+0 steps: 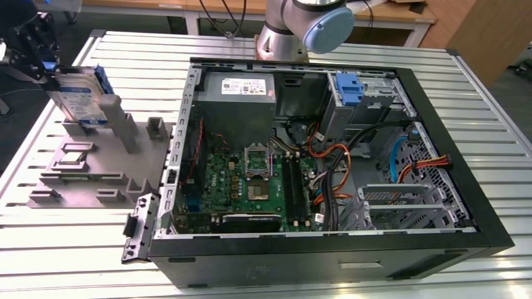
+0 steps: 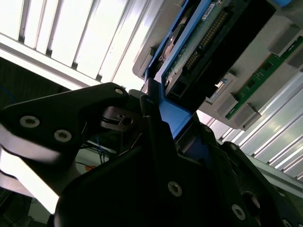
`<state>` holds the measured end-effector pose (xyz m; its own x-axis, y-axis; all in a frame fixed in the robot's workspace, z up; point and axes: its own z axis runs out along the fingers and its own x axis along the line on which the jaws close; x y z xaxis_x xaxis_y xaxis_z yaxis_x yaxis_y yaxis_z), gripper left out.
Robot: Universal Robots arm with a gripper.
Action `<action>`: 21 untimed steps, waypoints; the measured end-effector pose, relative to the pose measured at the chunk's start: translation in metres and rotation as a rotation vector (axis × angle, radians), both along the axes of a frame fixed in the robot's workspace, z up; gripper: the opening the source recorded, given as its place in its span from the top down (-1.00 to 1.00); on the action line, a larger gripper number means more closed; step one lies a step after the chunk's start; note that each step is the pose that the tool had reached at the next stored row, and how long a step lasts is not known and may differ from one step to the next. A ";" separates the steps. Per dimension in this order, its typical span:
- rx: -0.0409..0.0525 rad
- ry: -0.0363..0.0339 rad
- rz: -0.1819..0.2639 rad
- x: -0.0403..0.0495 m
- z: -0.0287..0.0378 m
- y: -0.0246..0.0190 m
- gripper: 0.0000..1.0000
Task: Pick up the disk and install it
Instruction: 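Pick up the disk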
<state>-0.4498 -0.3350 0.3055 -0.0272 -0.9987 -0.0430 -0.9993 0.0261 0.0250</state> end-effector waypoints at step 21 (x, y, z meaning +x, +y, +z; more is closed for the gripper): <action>-0.0006 -0.0001 0.000 0.0001 0.0042 0.0000 0.26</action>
<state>-0.4497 -0.3350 0.3097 -0.0272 -0.9987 -0.0424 -0.9993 0.0262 0.0248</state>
